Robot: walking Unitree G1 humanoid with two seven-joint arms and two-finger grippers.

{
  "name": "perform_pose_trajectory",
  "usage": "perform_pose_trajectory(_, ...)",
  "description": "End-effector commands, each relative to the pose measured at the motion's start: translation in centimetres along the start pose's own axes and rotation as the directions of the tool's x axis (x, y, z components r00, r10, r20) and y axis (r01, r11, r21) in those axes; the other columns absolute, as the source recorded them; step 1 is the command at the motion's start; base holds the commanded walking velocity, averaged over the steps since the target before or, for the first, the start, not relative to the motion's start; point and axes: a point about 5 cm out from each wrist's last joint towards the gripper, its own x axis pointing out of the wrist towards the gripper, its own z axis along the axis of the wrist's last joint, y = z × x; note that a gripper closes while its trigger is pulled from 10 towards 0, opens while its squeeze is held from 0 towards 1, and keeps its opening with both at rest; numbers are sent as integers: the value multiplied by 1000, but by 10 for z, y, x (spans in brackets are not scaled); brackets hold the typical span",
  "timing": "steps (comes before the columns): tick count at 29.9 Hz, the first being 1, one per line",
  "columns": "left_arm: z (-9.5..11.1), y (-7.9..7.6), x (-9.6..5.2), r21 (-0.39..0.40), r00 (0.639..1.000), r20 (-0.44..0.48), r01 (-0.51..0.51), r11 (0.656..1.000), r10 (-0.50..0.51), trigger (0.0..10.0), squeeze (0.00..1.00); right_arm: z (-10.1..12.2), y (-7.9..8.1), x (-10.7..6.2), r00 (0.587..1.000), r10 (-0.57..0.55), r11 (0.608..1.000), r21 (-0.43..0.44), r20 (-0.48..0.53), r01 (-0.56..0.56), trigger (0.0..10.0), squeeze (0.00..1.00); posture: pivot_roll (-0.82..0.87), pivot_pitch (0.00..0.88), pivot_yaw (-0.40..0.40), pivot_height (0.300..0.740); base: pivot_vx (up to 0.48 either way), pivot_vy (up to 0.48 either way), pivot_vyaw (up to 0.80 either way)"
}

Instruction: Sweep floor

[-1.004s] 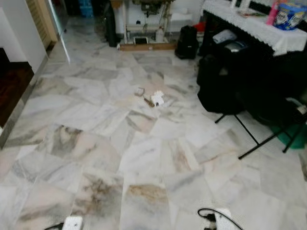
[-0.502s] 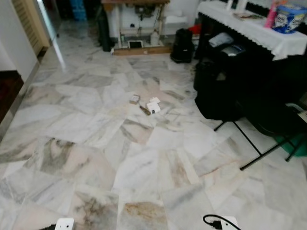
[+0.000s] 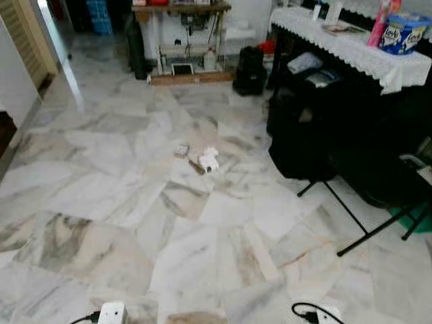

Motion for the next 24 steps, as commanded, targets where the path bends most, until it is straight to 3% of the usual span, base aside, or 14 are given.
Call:
perform_pose_trajectory(1, 3, 15, -2, 10, 1000, -1, -24, 1000, 24, 10000, 0, 15, 3, 2, 999, 7, 1000, 9, 40, -8, 10000, 0, -60, 0, -40, 740, 360, 0, 0)
perform_pose_trajectory(7, 2, 38, -6, 12, 999, -2, -46, 999, 46, 10000, 0, 30, 8, 5, 998, 12, 1000, 16, 62, -13, 10000, 0, -57, 0, -31, 740, 359, 0, 0)
perform_pose_trajectory(11, -5, 32, -6, 15, 999, -2, -33, 999, 34, 10000, 0, 38, 14, 7, 997, 12, 999, 32, 78, -14, 10000, 0, -56, 0, -26, 740, 360, 0, 0)
perform_pose_trajectory(16, -12, 5, -3, 24, 1000, -1, 2, 1000, -2, 10000, 0, 47, 23, 9, 995, 16, 999, 32, 95, -19, 10000, 0, -61, 0, -22, 740, 359, 0, 0)
perform_pose_trajectory(20, -12, -3, -2, 20, 1000, 0, 7, 1000, -7, 10000, 0, 24, 27, 7, 996, 13, 999, 42, 86, -17, 10000, 0, -58, 0, -23, 740, 359, 0, 0)
perform_pose_trajectory(24, -11, -1, -2, 4, 1000, 5, -1, 1000, 1, 10000, 0, 20, 26, 7, 996, 12, 998, 54, 91, -17, 10000, 0, -52, 0, -29, 740, 359, 0, 0)
